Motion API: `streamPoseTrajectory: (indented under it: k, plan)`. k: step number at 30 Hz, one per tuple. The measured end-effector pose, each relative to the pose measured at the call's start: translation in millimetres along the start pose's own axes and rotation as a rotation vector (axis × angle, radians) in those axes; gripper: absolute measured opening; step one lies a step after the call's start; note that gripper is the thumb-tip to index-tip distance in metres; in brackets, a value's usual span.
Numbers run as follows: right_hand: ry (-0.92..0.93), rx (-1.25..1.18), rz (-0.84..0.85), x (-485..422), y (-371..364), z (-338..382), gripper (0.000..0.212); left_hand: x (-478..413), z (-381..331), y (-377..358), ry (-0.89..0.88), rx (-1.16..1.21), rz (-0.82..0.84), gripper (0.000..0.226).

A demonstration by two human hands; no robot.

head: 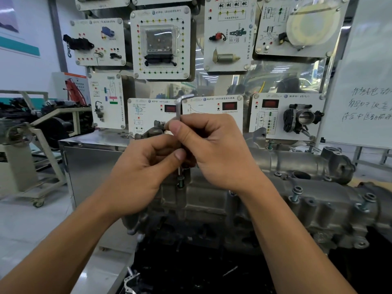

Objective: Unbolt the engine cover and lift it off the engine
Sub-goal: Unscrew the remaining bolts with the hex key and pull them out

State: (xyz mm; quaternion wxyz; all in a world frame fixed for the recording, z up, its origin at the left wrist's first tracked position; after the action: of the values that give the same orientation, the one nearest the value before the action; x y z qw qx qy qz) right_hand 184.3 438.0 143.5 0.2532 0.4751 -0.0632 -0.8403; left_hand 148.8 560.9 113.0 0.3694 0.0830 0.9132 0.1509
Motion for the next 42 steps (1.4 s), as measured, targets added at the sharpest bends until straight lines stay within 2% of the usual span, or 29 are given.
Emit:
streamPoseTrajectory:
  k: [2, 5, 9, 12, 16, 18, 21, 24, 27, 31, 33, 35, 37, 40, 42]
  plan:
    - [-0.031, 0.009, 0.047, 0.6, -0.1, -1.2, 0.018, 1.7, 1.1, 3.2, 0.000, -0.013, 0.021, 0.025]
    - [-0.027, 0.077, 0.062, 0.1, -0.8, 1.7, 0.022, 0.8, 2.6, 5.2, 0.009, -0.020, -0.098, 0.022]
    - [0.050, 0.062, -0.046, 1.3, -0.5, 5.8, 0.019, -4.7, 2.7, 2.9, -0.018, -0.156, -0.256, 0.047]
    - [0.074, 0.024, -0.105, 2.4, -0.9, 9.7, 0.011, -8.9, 3.7, 0.8, -0.040, -0.264, -0.279, 0.043]
    - [0.000, 0.072, -0.115, 3.7, 4.8, 6.0, 0.008, -6.0, 4.9, 3.5, -0.008, -0.106, -0.207, 0.048]
    - [-0.009, 0.106, -0.083, 3.7, 5.8, 4.8, 0.008, -2.9, 3.7, 6.8, 0.014, 0.008, -0.095, 0.033]
    - [-0.009, 0.143, -0.040, 3.8, 5.9, 5.3, 0.009, 0.2, -2.8, 6.3, -0.011, -0.061, 0.029, 0.029]
    - [-0.008, 0.147, -0.022, 4.0, 5.0, 7.2, 0.012, 0.5, -4.8, 6.3, -0.002, -0.094, -0.065, 0.022]
    - [0.003, 0.140, -0.031, 4.2, 1.0, 9.4, 0.008, 0.1, -5.8, 4.9, 0.003, -0.134, -0.172, 0.032]
    - [-0.022, 0.140, -0.059, 5.0, -4.8, 10.6, 0.007, -2.5, -6.9, 2.5, -0.007, -0.265, -0.258, 0.014]
    - [-0.038, 0.139, -0.073, 5.5, -2.8, 10.8, 0.008, -0.8, -2.1, 2.5, 0.009, -0.244, -0.243, 0.017]
    - [-0.057, 0.131, -0.060, 6.1, -1.4, 10.4, 0.011, 3.8, 2.7, 4.3, 0.030, -0.125, -0.189, 0.026]
    - [-0.071, 0.125, -0.037, 6.9, -1.7, 9.6, 0.015, 7.1, 3.6, 8.2, 0.030, -0.014, -0.131, 0.027]
    - [-0.080, 0.112, -0.013, 7.2, -4.0, 10.4, 0.019, 9.3, 1.5, 10.2, 0.025, -0.083, -0.048, 0.034]
    - [-0.084, 0.142, -0.002, 6.2, -3.8, 11.8, 0.021, 9.1, -2.4, 8.2, 0.011, -0.162, -0.044, 0.027]
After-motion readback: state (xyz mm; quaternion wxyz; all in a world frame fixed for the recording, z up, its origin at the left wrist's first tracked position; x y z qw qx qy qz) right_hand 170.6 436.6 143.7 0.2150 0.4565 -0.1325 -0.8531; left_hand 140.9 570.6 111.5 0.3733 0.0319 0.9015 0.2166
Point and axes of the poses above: each hand's wrist, its own x-axis away from the middle knuckle, its own y-axis out of the back of the hand, z = x × y, the point moved 4 cm from there along -x, towards the middle knuckle, and after that the axes turned 7 degrees about z, right-handed, at the moved point
